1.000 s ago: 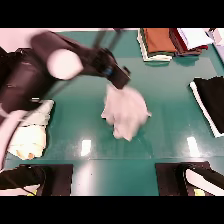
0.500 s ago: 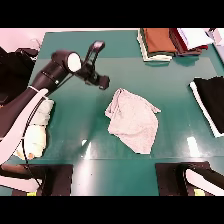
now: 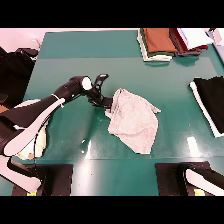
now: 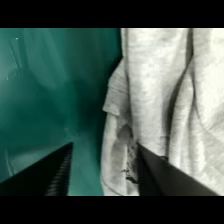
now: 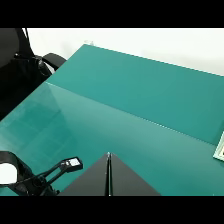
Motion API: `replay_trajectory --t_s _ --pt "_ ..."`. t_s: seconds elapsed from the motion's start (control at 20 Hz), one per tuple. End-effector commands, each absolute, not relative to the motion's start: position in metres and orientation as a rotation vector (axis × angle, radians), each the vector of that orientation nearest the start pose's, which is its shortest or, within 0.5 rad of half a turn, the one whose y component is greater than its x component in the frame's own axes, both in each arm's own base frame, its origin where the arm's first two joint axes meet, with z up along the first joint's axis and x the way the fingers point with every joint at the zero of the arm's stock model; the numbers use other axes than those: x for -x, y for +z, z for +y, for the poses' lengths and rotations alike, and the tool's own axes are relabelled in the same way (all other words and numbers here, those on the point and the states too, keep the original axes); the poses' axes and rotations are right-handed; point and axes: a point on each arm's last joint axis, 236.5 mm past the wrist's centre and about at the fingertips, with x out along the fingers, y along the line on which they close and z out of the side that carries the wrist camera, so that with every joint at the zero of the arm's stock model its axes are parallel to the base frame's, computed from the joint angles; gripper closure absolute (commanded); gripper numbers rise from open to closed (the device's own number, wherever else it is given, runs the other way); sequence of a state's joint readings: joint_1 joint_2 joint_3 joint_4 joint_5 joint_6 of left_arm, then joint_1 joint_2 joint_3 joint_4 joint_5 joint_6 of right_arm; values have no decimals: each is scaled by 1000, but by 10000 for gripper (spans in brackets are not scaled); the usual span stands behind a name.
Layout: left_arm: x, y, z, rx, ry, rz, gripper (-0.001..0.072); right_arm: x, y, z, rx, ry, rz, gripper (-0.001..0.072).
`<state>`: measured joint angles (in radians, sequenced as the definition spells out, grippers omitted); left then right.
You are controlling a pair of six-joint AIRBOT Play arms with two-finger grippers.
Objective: Fold the shirts.
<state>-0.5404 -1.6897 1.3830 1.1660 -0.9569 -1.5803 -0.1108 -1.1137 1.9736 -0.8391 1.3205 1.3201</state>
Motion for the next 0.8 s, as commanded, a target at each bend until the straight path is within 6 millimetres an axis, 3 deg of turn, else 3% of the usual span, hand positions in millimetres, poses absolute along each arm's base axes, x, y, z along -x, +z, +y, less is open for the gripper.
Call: replay_trajectory --t_s 0.0,0.1,0.2,0.3,0.45,0.55,0.6,0.65,0.7,0.75 --pt "-370 -67 -323 87 -610 1343 458 -352 422 115 -122 592 347 696" --pt "-371 -66 -323 79 -611 1340 687 -350 417 116 -116 599 372 696" --pt "-380 -58 -311 34 -597 1324 688 -345 398 116 -105 606 447 696" --pt "-402 -35 -293 35 -572 1276 688 -344 350 105 -125 554 599 697" --pt "-440 13 -262 88 -521 1159 687 -334 246 79 -161 428 868 696" --pt "-454 31 -244 115 -492 1116 687 -318 165 69 -208 365 1031 694" --pt "-457 34 -238 122 -482 1108 687 -307 121 70 -250 351 1109 645" --pt "-459 34 -233 127 -473 1110 687 -294 82 73 -292 342 1181 402" --pt "-459 34 -233 122 -471 1111 687 -280 44 81 -352 341 1256 246" --pt "-459 33 -232 120 -470 1110 687 -266 8 94 -427 346 1321 246"
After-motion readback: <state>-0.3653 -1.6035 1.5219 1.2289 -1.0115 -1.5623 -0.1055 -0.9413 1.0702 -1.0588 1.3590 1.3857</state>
